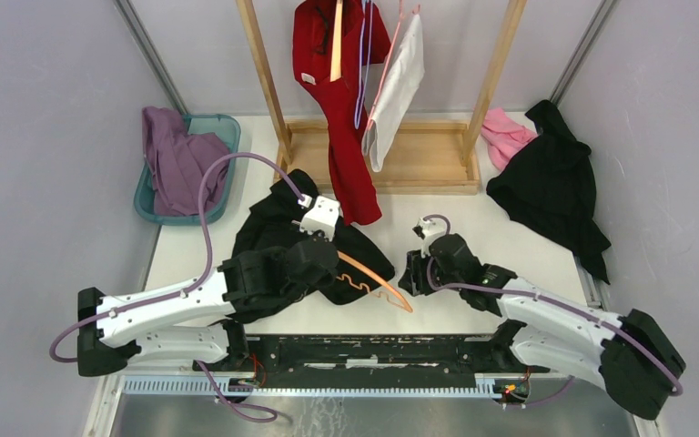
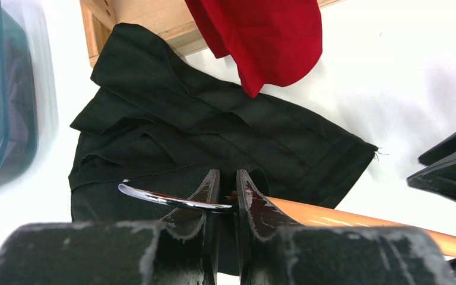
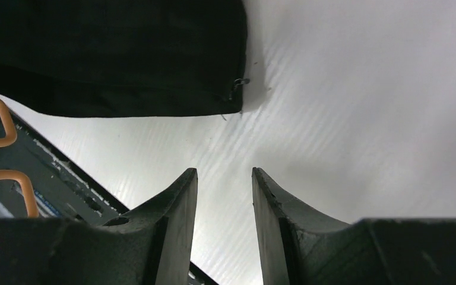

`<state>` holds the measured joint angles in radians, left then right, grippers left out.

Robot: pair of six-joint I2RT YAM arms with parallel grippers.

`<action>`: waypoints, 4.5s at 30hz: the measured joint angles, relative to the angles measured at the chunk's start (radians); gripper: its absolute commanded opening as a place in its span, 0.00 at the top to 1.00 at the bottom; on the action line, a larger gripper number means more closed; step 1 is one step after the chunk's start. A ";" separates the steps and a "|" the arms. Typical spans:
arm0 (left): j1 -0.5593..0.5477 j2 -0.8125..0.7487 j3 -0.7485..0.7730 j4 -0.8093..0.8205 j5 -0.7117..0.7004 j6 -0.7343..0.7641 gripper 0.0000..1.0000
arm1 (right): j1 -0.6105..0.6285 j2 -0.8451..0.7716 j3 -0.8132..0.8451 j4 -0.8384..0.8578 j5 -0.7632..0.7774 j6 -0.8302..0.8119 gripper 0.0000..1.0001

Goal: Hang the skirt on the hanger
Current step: Hang the skirt on the hanger.

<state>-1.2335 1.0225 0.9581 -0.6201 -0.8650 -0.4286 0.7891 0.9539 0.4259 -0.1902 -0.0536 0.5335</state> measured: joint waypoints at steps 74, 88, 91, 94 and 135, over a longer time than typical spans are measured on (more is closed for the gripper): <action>-0.002 -0.010 -0.011 0.072 -0.151 0.005 0.97 | -0.004 -0.008 0.081 0.223 0.085 -0.002 0.98; -0.044 -0.047 -0.101 0.459 -0.322 0.204 0.97 | -0.003 -0.248 0.158 -0.265 0.003 0.043 0.98; -0.044 -0.075 -0.101 0.517 -0.344 0.247 0.97 | -0.001 -0.263 0.158 -0.302 -0.003 0.050 0.98; -0.044 -0.083 -0.101 0.552 -0.365 0.282 0.97 | 0.001 -0.277 0.172 -0.335 -0.013 0.056 0.98; -0.139 -0.103 0.031 0.193 -0.367 0.230 0.97 | -0.093 -0.078 0.410 -0.428 0.039 -0.001 0.99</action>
<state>-1.3724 0.9195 0.9886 -0.4271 -1.2316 -0.1986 0.6956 0.8757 0.8364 -0.6178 -0.0151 0.5323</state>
